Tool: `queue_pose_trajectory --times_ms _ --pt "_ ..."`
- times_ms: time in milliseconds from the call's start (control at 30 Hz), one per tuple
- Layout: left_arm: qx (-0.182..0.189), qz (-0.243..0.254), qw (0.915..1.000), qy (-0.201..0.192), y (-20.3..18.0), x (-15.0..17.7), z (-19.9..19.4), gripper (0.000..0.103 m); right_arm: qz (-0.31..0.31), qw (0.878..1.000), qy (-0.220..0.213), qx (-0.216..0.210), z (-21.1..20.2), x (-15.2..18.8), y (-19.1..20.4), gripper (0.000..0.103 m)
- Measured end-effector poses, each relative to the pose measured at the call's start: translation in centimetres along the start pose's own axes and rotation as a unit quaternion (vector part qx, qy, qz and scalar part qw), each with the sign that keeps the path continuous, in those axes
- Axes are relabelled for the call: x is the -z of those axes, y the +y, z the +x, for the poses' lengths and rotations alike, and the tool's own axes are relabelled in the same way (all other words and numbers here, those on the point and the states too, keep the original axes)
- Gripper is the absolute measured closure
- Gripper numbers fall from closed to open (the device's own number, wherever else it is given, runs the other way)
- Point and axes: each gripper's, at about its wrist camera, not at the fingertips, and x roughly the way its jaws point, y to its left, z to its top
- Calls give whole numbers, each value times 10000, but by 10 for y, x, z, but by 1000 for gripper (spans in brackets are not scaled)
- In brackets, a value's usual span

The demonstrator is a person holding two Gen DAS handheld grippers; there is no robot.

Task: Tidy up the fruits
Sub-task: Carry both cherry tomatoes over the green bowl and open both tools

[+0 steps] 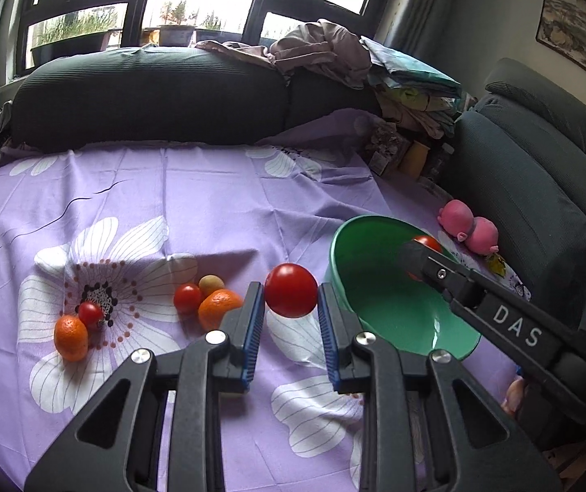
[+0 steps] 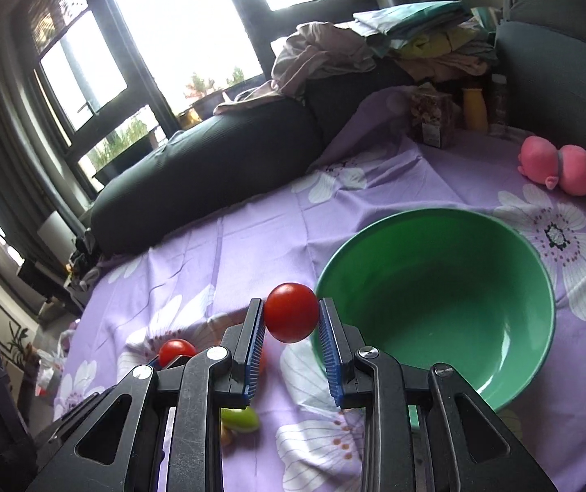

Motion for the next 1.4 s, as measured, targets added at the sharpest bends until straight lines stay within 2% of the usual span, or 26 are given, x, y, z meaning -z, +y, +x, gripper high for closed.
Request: queue_pose_trajectory --times_ms 233,500,700,967,1233,1400 --pt "478 352 9982 105 -38 -9 22 76 512 9974 -277 413 -14 -5 -43 74" --pt "673 643 9944 497 -71 -4 57 76 1017 9895 -172 1013 -15 -3 -81 74" --pt "840 686 9910 780 -80 3 76 76 1241 9858 39 1135 -9 1 -97 74" --pt "870 763 9879 1034 -87 10 94 76 1351 9825 288 1251 0 4 -104 74" --pt "840 802 9865 1154 -90 15 100 76 1355 9805 436 1358 5 6 -105 74" --pt "862 825 9870 1080 -90 14 96 77 1357 9803 409 1376 4 6 -105 74"
